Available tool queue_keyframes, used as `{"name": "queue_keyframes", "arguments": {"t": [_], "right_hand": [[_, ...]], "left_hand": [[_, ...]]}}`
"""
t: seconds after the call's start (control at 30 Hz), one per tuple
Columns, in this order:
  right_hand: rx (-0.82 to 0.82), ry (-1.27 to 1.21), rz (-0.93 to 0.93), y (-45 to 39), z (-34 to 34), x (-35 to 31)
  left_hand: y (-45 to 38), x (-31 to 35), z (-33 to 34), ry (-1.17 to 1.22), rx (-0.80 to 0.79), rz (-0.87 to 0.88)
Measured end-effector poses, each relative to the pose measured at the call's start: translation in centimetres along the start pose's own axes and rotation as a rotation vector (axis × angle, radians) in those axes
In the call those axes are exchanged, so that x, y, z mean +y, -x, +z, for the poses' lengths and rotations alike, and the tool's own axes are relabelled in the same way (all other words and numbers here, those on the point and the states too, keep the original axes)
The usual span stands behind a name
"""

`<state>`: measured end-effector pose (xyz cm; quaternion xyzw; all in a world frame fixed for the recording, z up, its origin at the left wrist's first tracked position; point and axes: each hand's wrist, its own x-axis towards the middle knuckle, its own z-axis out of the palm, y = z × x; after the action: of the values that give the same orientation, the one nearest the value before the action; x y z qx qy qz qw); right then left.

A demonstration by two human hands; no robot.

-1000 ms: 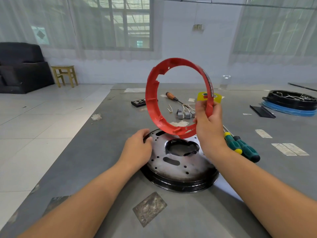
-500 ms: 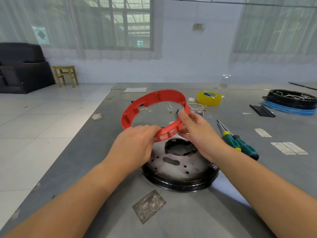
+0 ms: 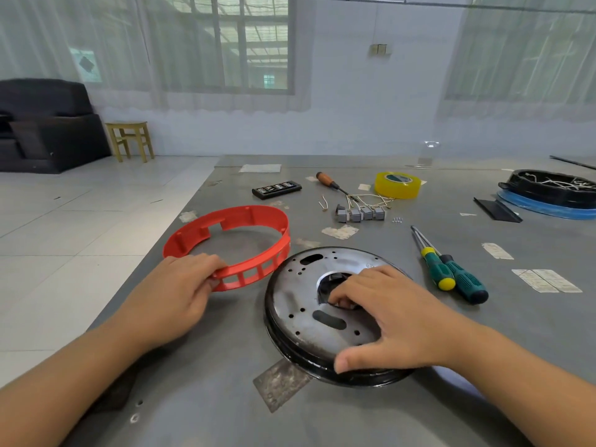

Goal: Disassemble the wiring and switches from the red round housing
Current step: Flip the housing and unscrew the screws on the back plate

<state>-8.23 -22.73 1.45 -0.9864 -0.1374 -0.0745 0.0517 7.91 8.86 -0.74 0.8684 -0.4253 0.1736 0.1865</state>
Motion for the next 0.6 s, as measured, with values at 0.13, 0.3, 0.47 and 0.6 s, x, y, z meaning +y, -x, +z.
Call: {"name": "queue_keyframes", "arguments": {"t": [0.13,0.3,0.47,0.6], "right_hand": [[-0.055,0.025,0.017,-0.1,-0.8,-0.1],[-0.061,0.08,0.107,-0.4,-0.7,0.2],[-0.057,0.022,0.146,-0.6,0.3,1.4],[-0.069,0.053,0.159,-1.0,0.9,2.2]], "left_hand": [[1.2,-0.8,-1.2,0.078,-0.038,-0.057],[1.9,-0.9,-2.6,0.122,-0.105,-0.135],[2.3,-2.3,-3.3,0.163,-0.155,-0.164],[2.5,-3.5,-3.3,0.15,-0.162,-0.197]]}}
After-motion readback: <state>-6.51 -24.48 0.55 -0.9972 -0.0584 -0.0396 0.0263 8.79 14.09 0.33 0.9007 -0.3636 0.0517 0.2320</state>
